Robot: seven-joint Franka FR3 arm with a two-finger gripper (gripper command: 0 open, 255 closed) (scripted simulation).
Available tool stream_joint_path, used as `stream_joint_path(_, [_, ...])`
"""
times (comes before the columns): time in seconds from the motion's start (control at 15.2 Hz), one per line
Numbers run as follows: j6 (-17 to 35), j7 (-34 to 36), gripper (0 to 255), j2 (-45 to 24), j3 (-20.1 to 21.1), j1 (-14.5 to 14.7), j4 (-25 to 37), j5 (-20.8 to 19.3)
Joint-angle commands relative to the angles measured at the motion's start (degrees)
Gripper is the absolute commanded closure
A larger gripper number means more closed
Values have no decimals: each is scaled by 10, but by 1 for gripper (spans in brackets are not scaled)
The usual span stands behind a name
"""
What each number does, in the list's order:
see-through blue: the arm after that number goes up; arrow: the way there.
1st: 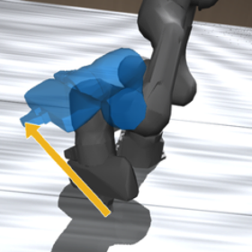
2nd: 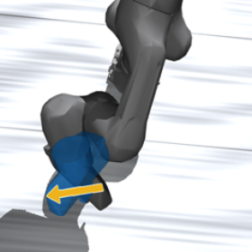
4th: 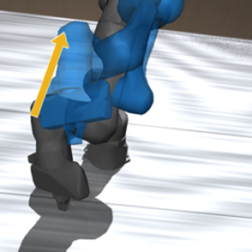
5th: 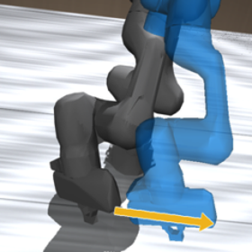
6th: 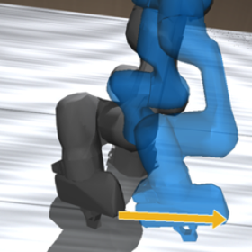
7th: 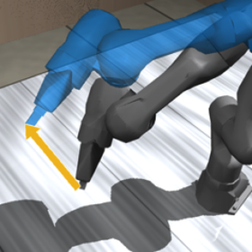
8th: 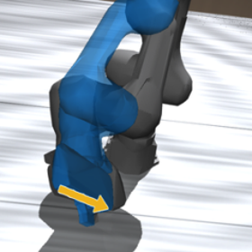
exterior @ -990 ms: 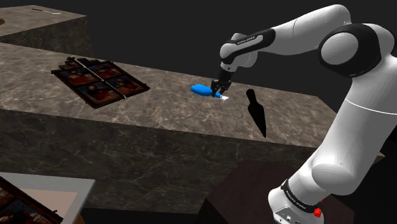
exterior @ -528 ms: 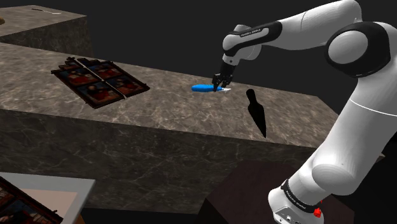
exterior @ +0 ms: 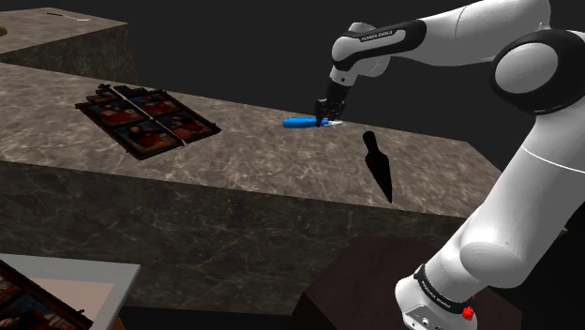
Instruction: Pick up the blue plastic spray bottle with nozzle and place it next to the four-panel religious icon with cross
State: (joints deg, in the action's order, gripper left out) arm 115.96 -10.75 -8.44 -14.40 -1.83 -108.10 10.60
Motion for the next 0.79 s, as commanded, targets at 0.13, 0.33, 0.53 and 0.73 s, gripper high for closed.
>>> stream_joint_path(0.13, [5, 48, 255, 5, 19, 27, -3, -4])
stream_joint_path(0.33, [12, 87, 255, 5, 36, 50, -4, -7])
stream_joint_path(0.53, [16, 127, 255, 2, 52, 72, 0, -9])
stream_joint_path(0.73, [19, 166, 255, -7, 69, 94, 11, -12])
